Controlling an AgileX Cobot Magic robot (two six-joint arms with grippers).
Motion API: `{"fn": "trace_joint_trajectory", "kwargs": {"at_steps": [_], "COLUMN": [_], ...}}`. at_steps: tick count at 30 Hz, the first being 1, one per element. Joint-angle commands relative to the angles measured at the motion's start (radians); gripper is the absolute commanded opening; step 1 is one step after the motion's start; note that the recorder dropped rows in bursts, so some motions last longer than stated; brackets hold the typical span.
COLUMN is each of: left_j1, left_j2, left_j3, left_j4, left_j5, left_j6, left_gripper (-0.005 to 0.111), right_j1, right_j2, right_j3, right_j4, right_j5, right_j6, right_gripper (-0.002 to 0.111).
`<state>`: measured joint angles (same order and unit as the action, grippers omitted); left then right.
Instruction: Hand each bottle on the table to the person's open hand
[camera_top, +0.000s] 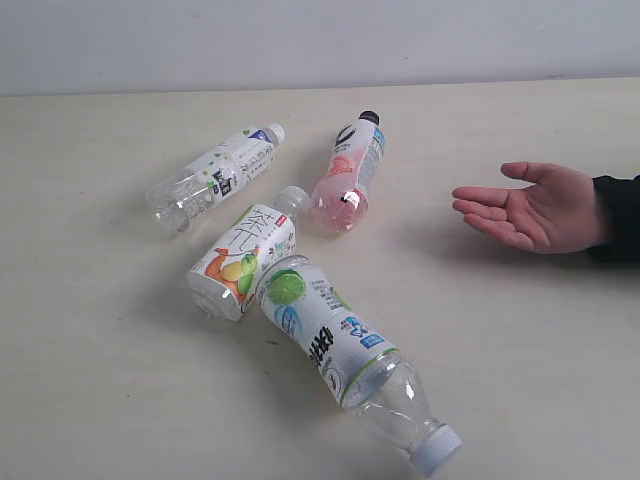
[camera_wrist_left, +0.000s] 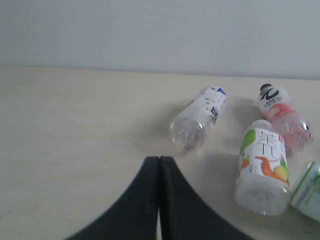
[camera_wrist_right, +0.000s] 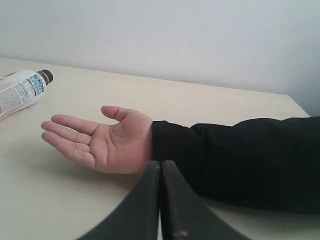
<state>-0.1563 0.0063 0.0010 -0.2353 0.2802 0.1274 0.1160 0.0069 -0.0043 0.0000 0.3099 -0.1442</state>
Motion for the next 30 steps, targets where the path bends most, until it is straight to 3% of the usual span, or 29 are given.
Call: {"fn": "trace_joint_trajectory", "kwargs": {"at_steps": [1, 9, 14, 17, 20, 24, 30], "left_j1": [-0.005, -0.005, -0.005, -0.005, -0.005, -0.005, -0.005], "left_j2": [-0.006, -0.006, -0.006, -0.006, -0.006, 0.058, 0.278], "left_j3": [-0.001, -0.001, -0.001, -0.001, -0.068, -0.21, -0.386], "left_j4": [-0.083, -0.256, -0.273, -0.268, -0.102, 0.153, 0.268], "left_j5": [-0.108, -0.316, -0.497, -0.587, -0.593, -0.598, -0.568], "left_j6": [0.015, -0.144, -0.277, -0.498, -0.677, -0.746, -0.755], "left_gripper": [0.001, 0.001, 0.001, 0.001, 0.001, 0.0, 0.0], "right_j1": [0.001, 0.001, 0.001, 0.001, 0.001, 0.001, 0.001], "right_j2": [-0.007, -0.007, -0.007, -0.007, -0.007, -0.007, -0.007], "right_j3": [0.004, 0.004, 0.004, 0.004, 0.004, 0.004, 0.004], "right_j4": [0.0, 0.0, 0.0, 0.0, 0.0, 0.0, 0.0], "right_j5": [-0.005, -0.005, -0.005, -0.005, -0.005, -0.005, -0.012], "right_j6": [0.0, 0.0, 0.0, 0.0, 0.0, 0.0, 0.0], "right_gripper": [0.0, 0.0, 0.0, 0.0, 0.0, 0.0, 0.0]}}
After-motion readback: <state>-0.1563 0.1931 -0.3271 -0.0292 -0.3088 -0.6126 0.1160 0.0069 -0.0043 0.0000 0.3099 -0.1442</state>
